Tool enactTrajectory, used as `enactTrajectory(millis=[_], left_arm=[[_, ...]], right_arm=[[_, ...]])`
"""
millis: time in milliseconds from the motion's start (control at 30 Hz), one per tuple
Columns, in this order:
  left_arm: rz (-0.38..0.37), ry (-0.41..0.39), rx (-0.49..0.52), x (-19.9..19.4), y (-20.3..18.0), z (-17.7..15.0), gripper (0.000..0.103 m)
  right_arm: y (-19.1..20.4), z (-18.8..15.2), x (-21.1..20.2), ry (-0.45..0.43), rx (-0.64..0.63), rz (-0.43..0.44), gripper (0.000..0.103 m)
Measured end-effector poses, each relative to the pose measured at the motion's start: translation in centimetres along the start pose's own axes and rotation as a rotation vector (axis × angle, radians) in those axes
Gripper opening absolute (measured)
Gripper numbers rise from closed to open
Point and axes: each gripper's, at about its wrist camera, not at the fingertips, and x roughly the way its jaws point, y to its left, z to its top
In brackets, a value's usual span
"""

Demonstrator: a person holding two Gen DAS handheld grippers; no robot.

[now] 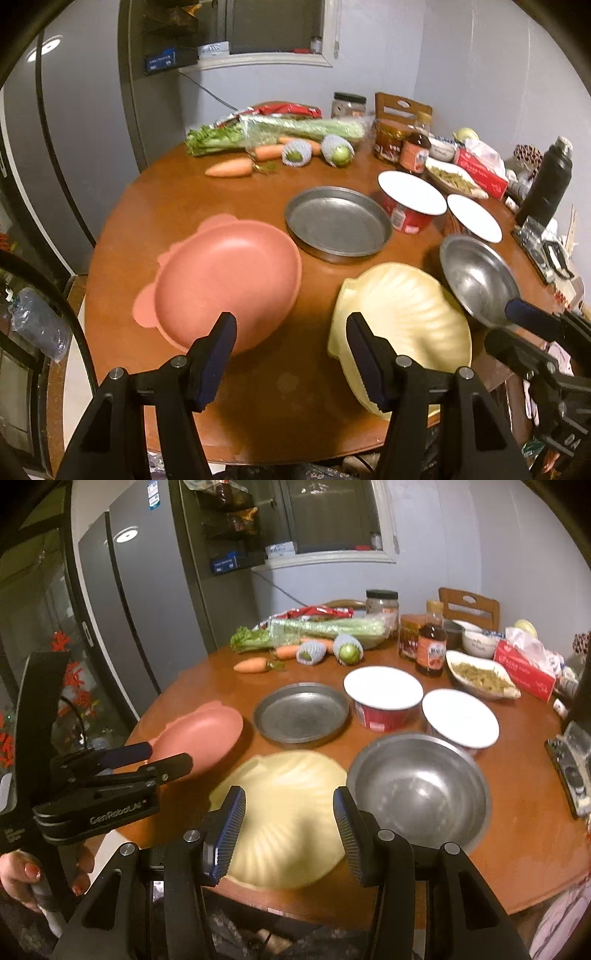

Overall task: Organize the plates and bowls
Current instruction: 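Lower the pink plate onto the table and open the left gripper, then grasp the yellow shell-shaped plate rim with the left gripper and lift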

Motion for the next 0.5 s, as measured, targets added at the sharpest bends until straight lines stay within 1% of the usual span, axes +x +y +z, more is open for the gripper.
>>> enactTrajectory(millis=[133,267,500], left_arm=[[-0.021,0.024,0.014,0.9,-0.7,-0.7,0.061],[-0.020,0.040,0.020,1.6,-1.2,-1.0,0.061],[-0.025,0.058,0.024,2.9,-1.8,-1.1,0.061]], right_arm=[[-0.2,-2.0,-0.1,0.033,-0.001,0.004,0.051],[-0.7,-3.4,0.2,0.063,0.010,0.001,0.051],[-1.6,-4.4,1.4,0.096,0.049,-0.002,0.051]])
